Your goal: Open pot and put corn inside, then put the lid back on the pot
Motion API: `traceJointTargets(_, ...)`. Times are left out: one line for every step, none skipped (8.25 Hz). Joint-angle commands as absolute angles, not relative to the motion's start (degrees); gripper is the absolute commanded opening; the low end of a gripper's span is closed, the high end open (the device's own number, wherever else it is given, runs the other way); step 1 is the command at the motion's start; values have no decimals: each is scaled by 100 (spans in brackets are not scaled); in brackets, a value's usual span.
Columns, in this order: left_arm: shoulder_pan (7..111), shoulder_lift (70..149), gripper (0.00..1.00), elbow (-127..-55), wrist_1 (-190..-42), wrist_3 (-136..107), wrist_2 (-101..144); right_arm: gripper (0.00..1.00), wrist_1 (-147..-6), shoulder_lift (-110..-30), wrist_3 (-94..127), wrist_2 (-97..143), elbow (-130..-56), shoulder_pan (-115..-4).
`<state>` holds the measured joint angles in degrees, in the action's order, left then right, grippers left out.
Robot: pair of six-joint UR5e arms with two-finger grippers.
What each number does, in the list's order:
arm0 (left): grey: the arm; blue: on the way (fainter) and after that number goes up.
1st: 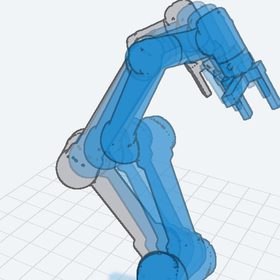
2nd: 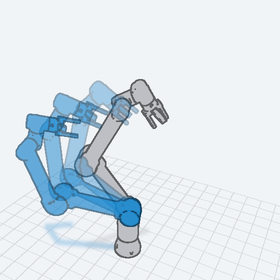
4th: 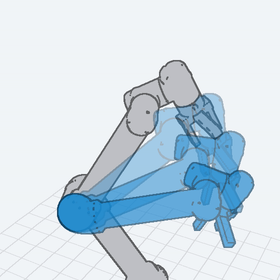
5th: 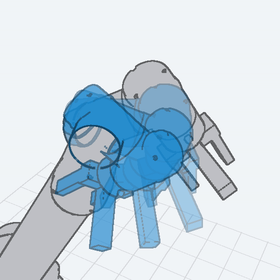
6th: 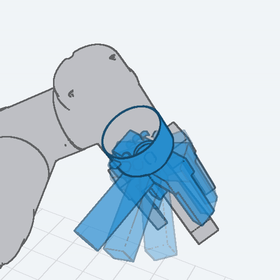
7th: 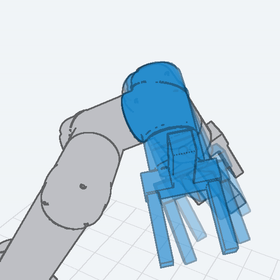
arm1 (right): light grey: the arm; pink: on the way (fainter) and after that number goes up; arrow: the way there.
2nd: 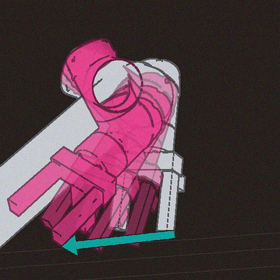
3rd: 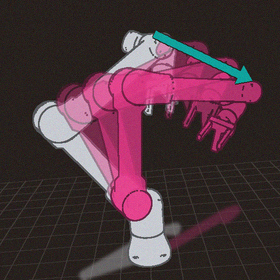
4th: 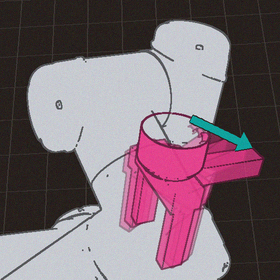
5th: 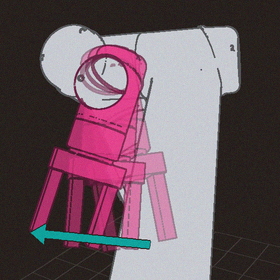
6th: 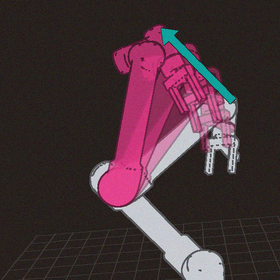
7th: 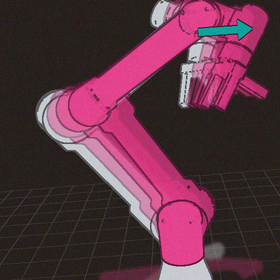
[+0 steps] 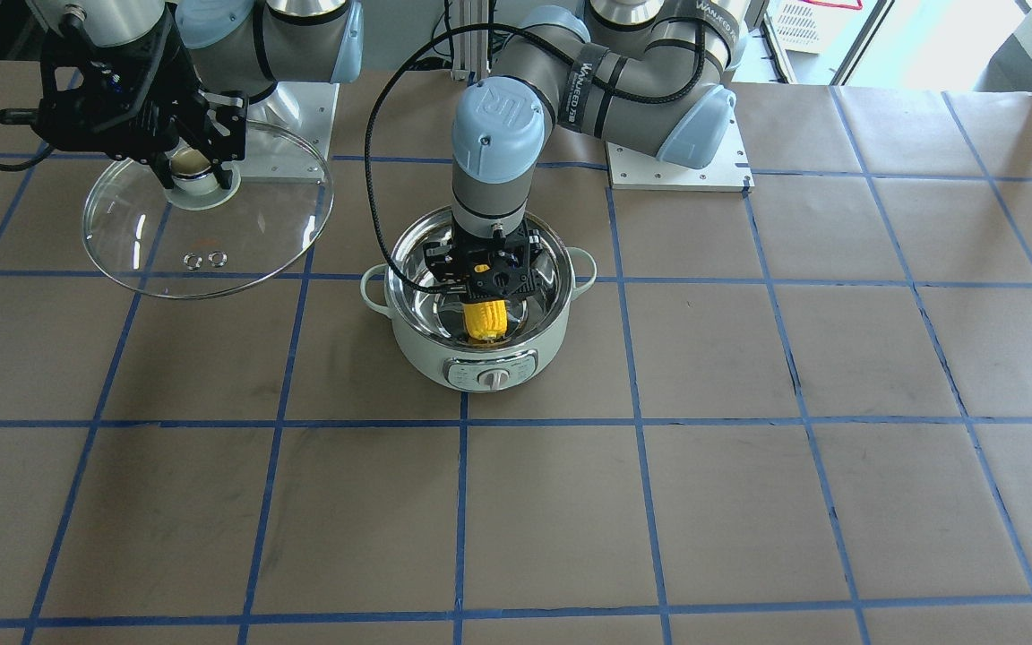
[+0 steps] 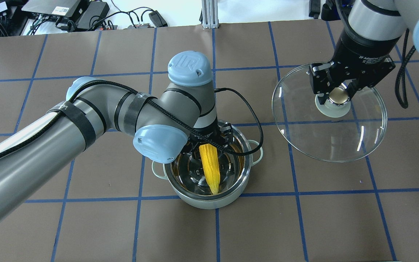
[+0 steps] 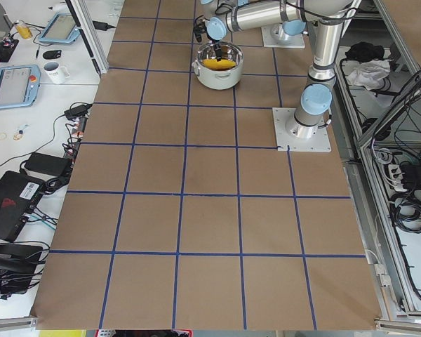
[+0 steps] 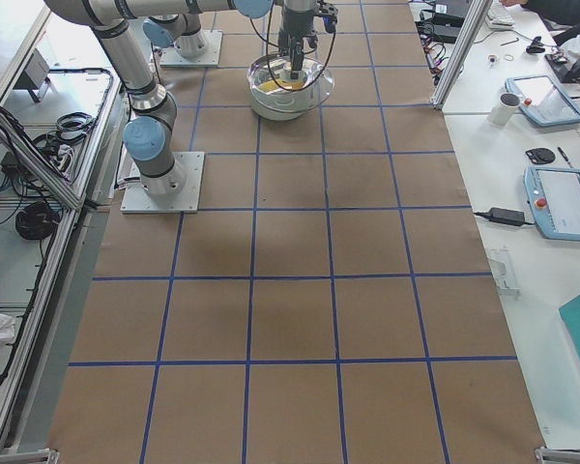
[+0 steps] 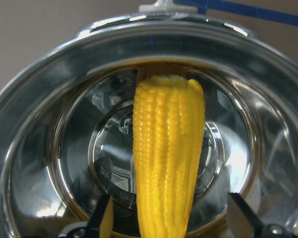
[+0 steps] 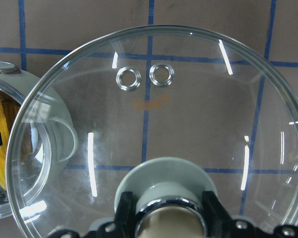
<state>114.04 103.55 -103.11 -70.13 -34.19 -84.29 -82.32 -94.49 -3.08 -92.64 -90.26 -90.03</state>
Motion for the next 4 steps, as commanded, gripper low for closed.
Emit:
traceJointTargets(11382,10162,100,-10266,-7135,-3340,-8394,0,-8218,-9457,-299,-9272,-9026,-9018)
traceJointTargets(11312,9960,100,-10222,-7520,-3148,-8385,0,-8192,-9457,-299,-9299,-9026,-9009)
traceJointTargets(11129,9723,100,-9987,-7697,-2677,-8298,0,-8200,-9457,-299,-9368,-9035,-9026)
traceJointTargets(10666,9625,100,-9523,-8395,-2272,-8306,0,-8209,-9448,-299,-9369,-9035,-9026)
